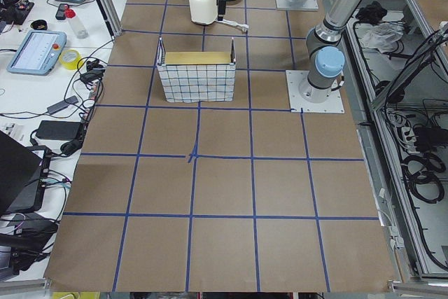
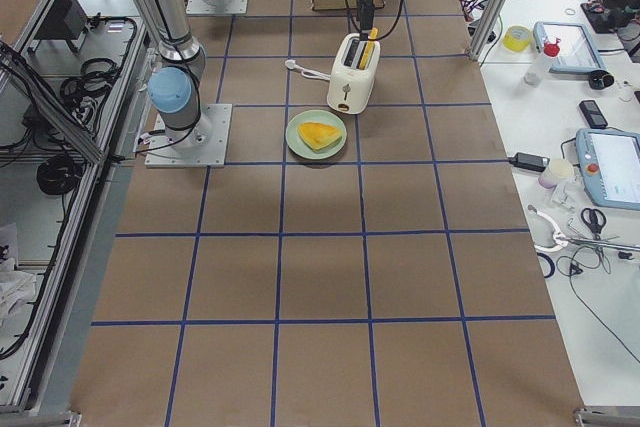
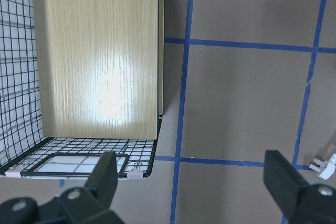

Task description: Press toaster with right arm

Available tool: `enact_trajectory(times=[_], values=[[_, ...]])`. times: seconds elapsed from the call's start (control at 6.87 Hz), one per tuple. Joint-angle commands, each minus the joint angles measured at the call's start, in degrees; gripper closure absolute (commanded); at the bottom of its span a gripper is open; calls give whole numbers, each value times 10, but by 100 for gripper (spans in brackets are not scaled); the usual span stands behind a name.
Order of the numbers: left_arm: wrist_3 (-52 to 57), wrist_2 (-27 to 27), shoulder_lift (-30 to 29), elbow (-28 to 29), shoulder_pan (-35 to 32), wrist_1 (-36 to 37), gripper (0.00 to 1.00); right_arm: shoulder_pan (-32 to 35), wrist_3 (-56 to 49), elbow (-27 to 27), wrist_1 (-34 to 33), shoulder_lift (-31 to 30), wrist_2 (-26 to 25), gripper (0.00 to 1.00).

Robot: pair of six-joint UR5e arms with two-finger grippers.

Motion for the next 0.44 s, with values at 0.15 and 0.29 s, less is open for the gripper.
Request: enact_trajectory(times=[0.15, 0.29], values=[[0, 0, 0, 0, 0, 0, 0, -1, 3, 1, 3, 0, 8, 0], [0, 0, 0, 0, 0, 0, 0, -1, 6, 4, 3, 0, 62, 0]])
